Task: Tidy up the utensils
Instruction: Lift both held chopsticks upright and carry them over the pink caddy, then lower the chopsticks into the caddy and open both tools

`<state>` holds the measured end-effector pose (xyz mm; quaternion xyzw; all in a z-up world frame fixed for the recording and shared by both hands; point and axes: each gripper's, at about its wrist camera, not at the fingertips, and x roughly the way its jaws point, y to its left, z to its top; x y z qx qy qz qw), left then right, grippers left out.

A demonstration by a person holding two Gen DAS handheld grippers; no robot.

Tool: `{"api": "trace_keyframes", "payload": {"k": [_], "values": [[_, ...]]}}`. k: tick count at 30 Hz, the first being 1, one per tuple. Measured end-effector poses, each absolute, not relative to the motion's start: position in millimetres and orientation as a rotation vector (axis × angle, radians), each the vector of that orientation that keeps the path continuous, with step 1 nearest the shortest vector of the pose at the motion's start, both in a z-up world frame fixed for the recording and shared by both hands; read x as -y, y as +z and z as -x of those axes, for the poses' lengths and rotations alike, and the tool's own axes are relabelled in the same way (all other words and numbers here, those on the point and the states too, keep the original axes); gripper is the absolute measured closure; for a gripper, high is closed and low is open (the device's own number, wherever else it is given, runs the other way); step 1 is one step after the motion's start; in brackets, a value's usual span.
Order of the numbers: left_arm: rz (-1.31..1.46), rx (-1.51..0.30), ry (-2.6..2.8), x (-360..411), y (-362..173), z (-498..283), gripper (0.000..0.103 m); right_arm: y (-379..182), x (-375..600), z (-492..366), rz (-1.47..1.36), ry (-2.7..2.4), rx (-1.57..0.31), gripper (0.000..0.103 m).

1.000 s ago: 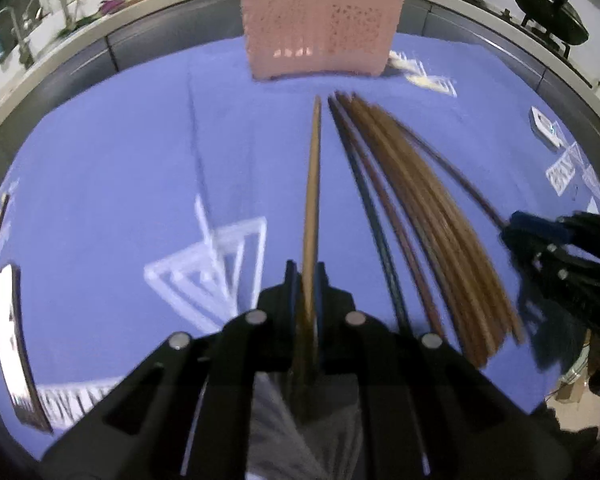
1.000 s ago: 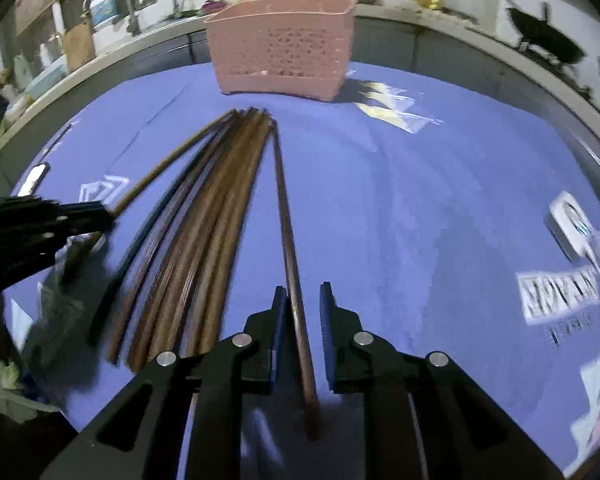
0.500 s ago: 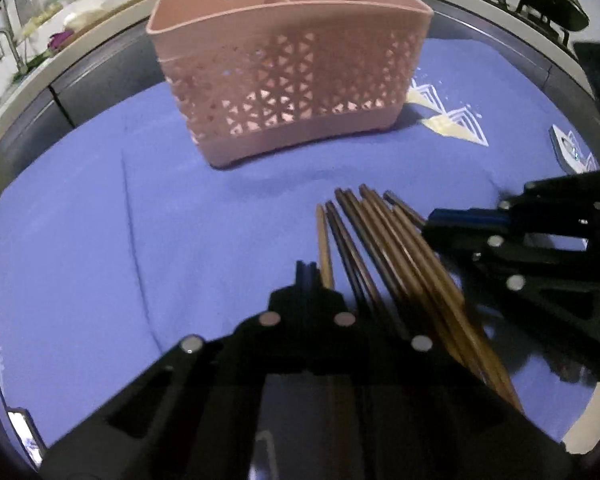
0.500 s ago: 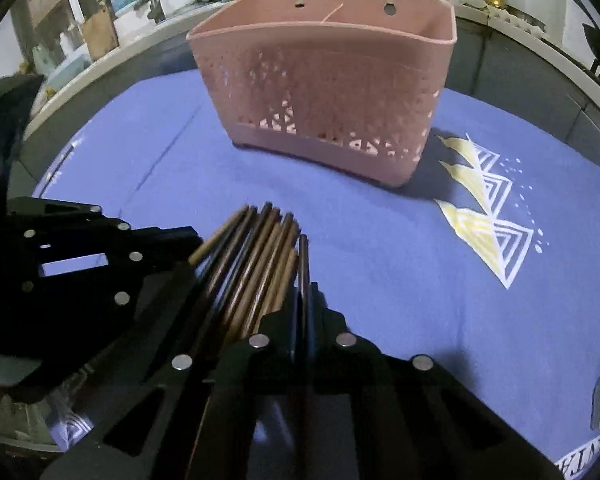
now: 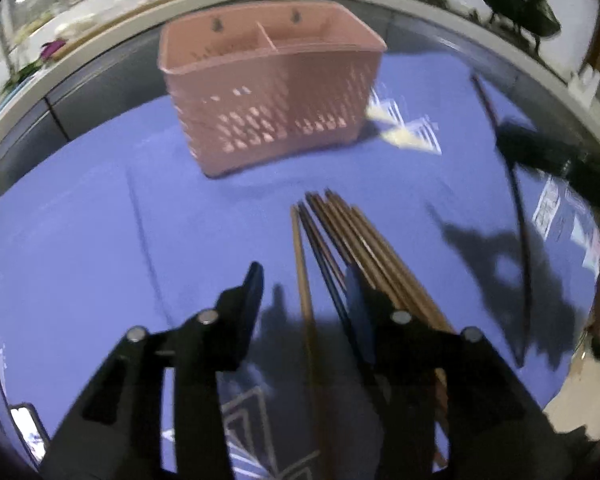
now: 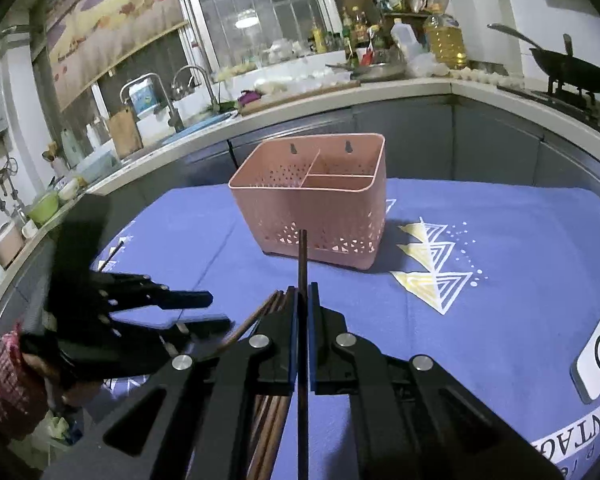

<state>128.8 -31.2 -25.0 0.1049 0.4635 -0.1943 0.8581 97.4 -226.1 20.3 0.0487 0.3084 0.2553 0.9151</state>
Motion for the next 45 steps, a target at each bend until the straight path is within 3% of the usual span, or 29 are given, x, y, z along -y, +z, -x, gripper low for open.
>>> {"api": "trace_keyframes", "payload": {"k": [7, 12, 13, 14, 20, 31, 39, 45], "values": [[-0.286, -1.029, -0.361, 33, -47, -133, 0.062, 22, 225, -92, -0.125, 0.524, -0.617, 0.098], [-0.33, -1.025, -0.36, 36, -53, -135, 0.07, 21, 224, -92, -0.136, 0.518, -0.615, 0.098], [-0.339, -1.019, -0.368, 39, -53, -135, 0.078, 20, 224, -93, -0.138, 0.515, -0.617, 0.098], [-0.342, -1.018, -0.389, 41, -54, -136, 0.095, 19, 223, -94, -0.141, 0.514, -0.618, 0.098], [-0.28, -1.026, -0.429, 42, -47, -146, 0.098, 33, 222, -86, -0.146, 0.519, -0.576, 0.098], [-0.047, -0.671, -0.514, 5, 98, -114, 0.098, 116, 217, -81, -0.179, 0.576, -0.375, 0.098], [0.007, -0.419, -0.452, -9, 213, -143, 0.098, 204, 183, -136, -0.128, 0.569, -0.22, 0.098], [-0.006, -0.411, -0.379, -7, 223, -200, 0.098, 207, 155, -194, -0.074, 0.504, -0.15, 0.098]]}}
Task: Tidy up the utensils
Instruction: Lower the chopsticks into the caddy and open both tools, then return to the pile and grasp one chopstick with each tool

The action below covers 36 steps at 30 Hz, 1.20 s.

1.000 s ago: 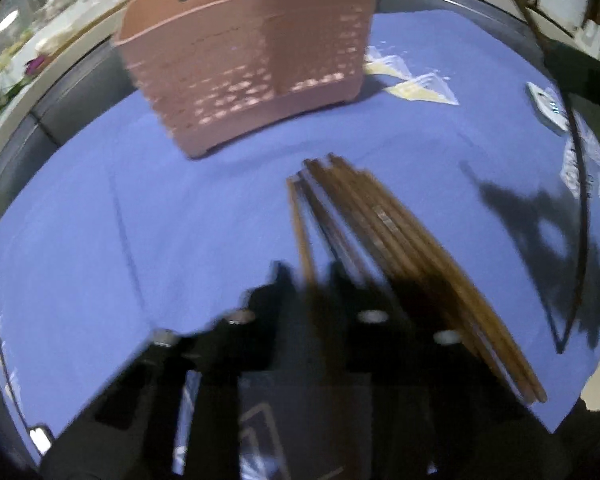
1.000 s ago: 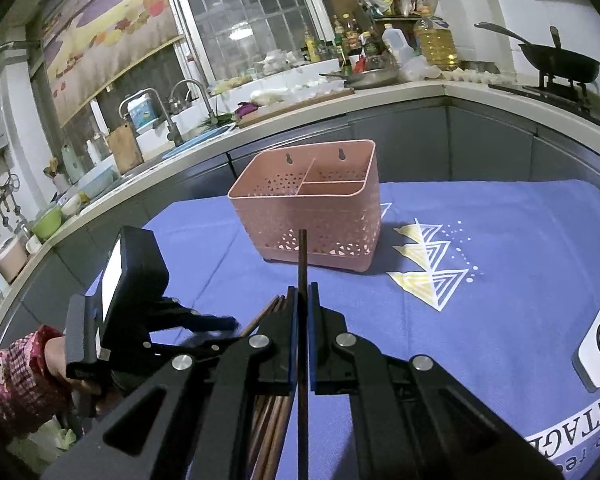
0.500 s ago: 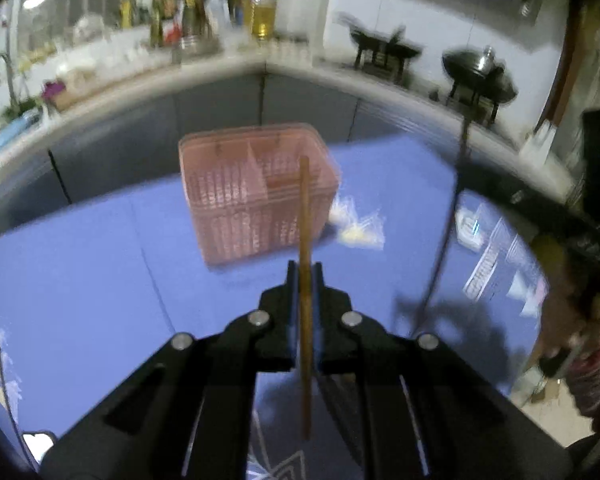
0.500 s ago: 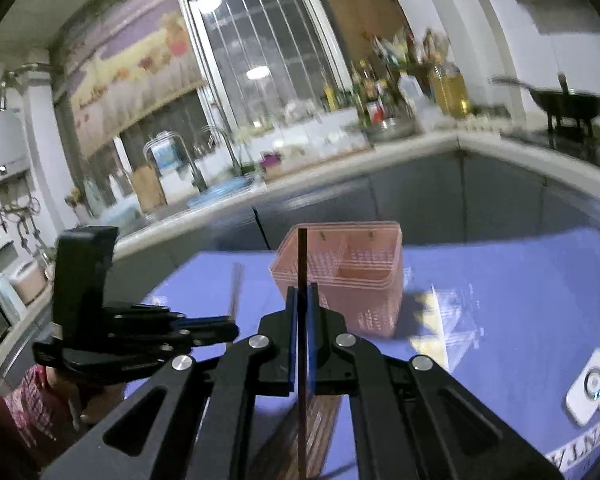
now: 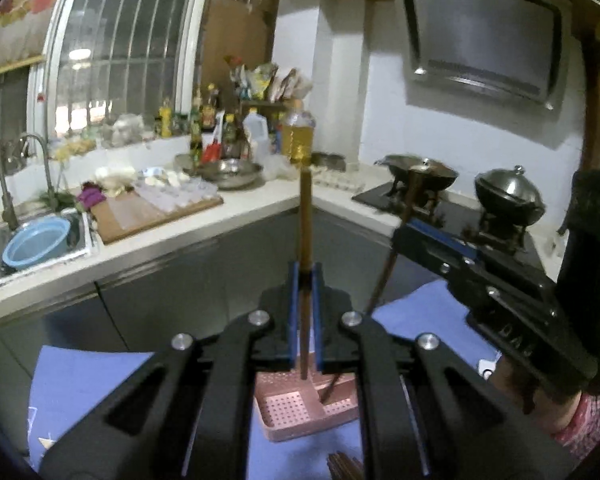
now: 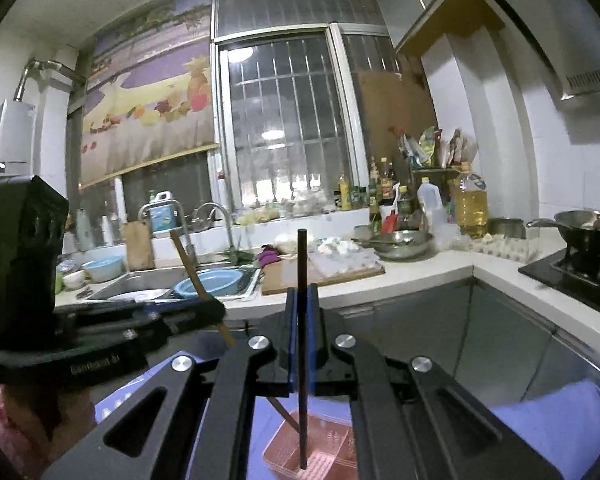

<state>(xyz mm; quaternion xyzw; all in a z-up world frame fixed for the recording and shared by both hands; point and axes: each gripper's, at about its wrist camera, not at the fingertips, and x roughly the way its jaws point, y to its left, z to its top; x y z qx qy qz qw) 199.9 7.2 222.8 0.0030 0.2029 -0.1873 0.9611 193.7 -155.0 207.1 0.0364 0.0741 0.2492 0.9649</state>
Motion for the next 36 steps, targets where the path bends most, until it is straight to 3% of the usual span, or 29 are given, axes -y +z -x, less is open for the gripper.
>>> {"api": "trace_keyframes", "payload": {"k": [8, 14, 17, 19, 22, 27, 31, 36], "values": [[-0.029, -0.639, -0.345, -3, 122, -242, 0.098, 110, 138, -246, -0.067, 0.453, -0.38, 0.098], [-0.041, -0.703, -0.327, 1, 104, -238, 0.092, 111, 145, -242, -0.151, 0.453, -0.436, 0.095], [-0.02, -0.633, -0.299, -7, 130, -215, 0.073, 128, 149, -220, -0.146, 0.441, -0.392, 0.082], [-0.014, -0.584, -0.285, -12, 146, -199, 0.072, 140, 154, -201, -0.159, 0.443, -0.35, 0.06], [0.009, -0.514, -0.28, -22, 170, -166, 0.072, 158, 167, -168, -0.188, 0.453, -0.281, 0.052], [0.032, -0.453, -0.274, -38, 168, -101, 0.072, 150, 193, -106, -0.227, 0.459, -0.248, 0.052], [0.038, -0.56, -0.291, -42, 119, -67, 0.072, 89, 205, -61, -0.218, 0.445, -0.372, 0.054], [0.002, -0.797, -0.343, -20, 28, -42, 0.078, -11, 200, -28, -0.177, 0.403, -0.653, 0.079]]}}
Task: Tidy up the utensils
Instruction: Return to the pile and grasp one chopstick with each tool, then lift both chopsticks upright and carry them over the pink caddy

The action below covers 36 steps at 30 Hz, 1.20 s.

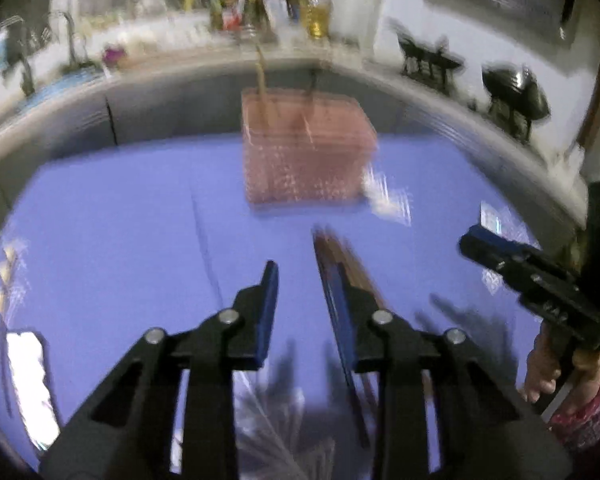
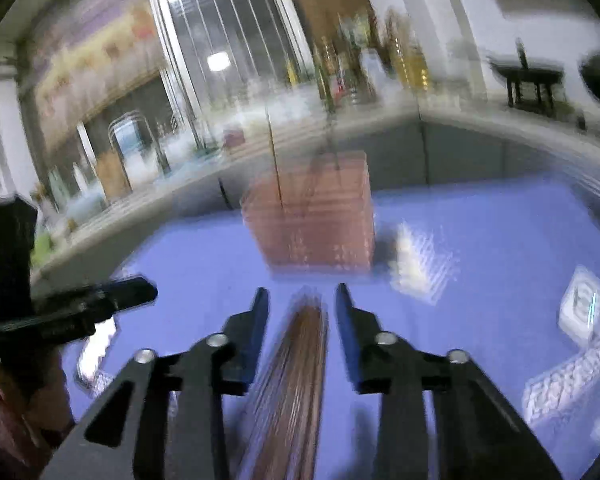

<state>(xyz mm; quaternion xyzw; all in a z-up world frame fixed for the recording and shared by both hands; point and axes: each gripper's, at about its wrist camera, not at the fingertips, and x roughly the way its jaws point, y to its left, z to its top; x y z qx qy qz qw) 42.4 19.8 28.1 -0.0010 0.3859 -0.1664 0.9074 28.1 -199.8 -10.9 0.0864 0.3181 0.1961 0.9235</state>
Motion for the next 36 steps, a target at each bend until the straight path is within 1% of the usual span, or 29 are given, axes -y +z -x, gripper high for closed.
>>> {"api": "trace_keyframes", "payload": {"k": [1, 3, 5, 11, 20, 25, 26, 27, 28, 32, 36], "values": [[-0.005, -0.837, -0.356, -14, 12, -38, 0.079, -26, 197, -23, -0.159, 0.394, -0.693, 0.082], [-0.018, -0.901, -0.367, -4, -13, -32, 0.081, -48, 191, -13, -0.11, 0.379, -0.746, 0.084], [-0.045, -0.943, -0.373, 7, -31, -27, 0.082, -60, 188, -7, -0.095, 0.39, -0.783, 0.085], [-0.094, -0.968, -0.359, 25, -50, -24, 0.082, -75, 177, -6, -0.016, 0.374, -0.826, 0.085], [-0.153, -0.973, -0.322, 34, -65, -28, 0.082, -82, 174, -8, -0.004, 0.388, -0.851, 0.085], [-0.186, -0.96, -0.292, 39, -66, -33, 0.084, -83, 177, -13, 0.01, 0.358, -0.84, 0.088], [-0.19, -0.958, -0.289, 40, -66, -34, 0.085, -83, 177, -14, 0.006, 0.357, -0.839, 0.089], [-0.195, -0.949, -0.284, 42, -66, -37, 0.088, -83, 178, -16, 0.004, 0.361, -0.839, 0.094], [-0.194, -0.943, -0.283, 42, -66, -39, 0.096, -84, 179, -16, -0.002, 0.366, -0.84, 0.096], [-0.163, -0.953, -0.296, 32, -65, -42, 0.098, -84, 193, -16, -0.036, 0.346, -0.848, 0.096], [-0.168, -0.964, -0.284, 11, -64, -31, 0.097, -84, 214, -10, -0.055, 0.348, -0.892, 0.096]]}}
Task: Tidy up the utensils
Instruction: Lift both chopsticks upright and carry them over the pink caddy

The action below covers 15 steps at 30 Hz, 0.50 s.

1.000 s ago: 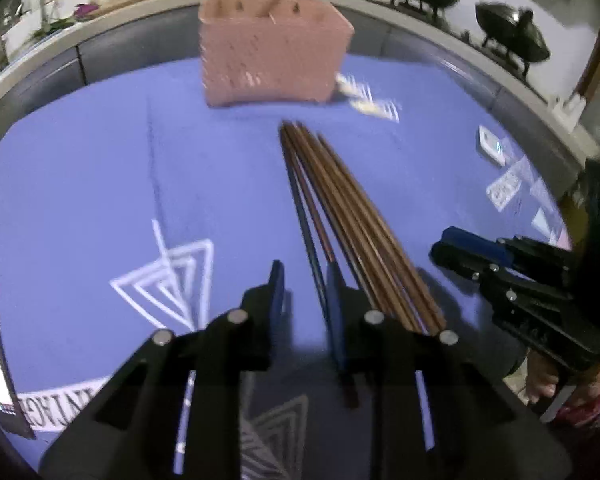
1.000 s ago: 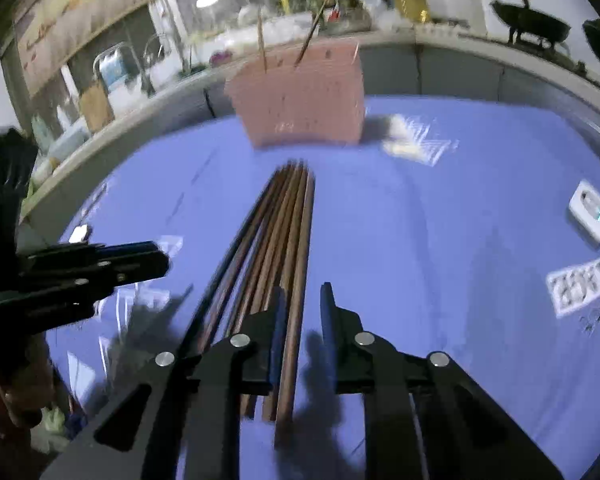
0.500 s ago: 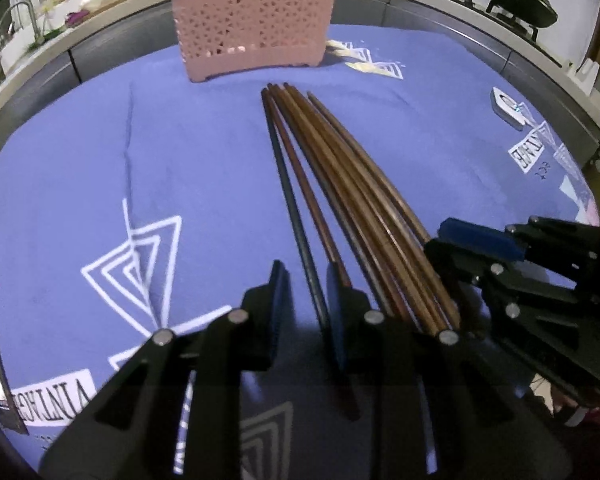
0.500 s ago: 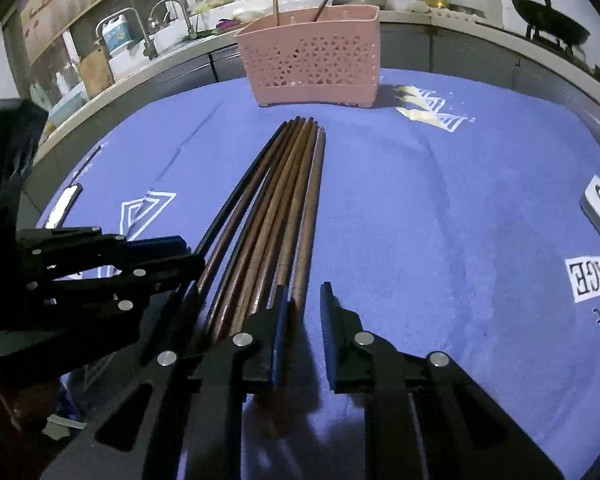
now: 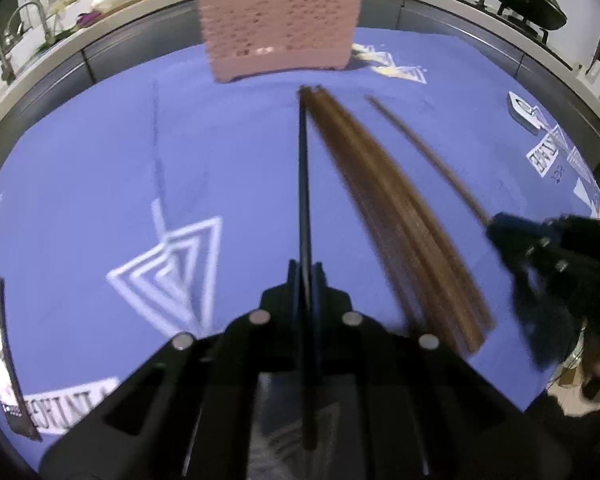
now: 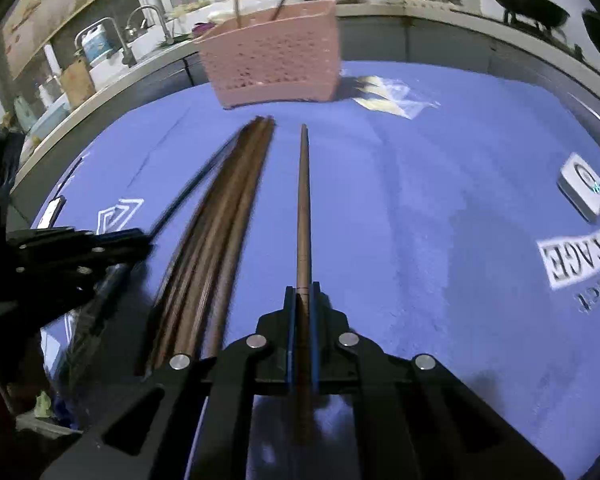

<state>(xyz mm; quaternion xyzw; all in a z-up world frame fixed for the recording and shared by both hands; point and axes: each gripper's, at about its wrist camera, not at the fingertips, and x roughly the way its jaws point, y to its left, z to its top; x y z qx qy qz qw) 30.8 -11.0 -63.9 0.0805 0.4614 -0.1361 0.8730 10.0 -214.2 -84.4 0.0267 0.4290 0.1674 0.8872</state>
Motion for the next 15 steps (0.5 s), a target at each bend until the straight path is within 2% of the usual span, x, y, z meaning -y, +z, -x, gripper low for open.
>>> {"api": "trace_keyframes", "payload": {"k": [3, 6, 7, 15], "values": [[-0.166, -0.984, -0.302, 2, -63, -27, 0.096, -82, 216, -10, -0.025, 0.362, -0.919, 0.096], [-0.19, -0.982, -0.304, 5, -62, -37, 0.08, -79, 210, -24, -0.005, 0.374, -0.933, 0.096], [-0.202, -0.979, -0.293, 8, -62, -42, 0.079, -79, 208, -31, -0.01, 0.381, -0.939, 0.096], [-0.233, -0.97, -0.304, 27, -58, -101, 0.08, -70, 190, -102, -0.038, 0.412, -0.958, 0.095]]}}
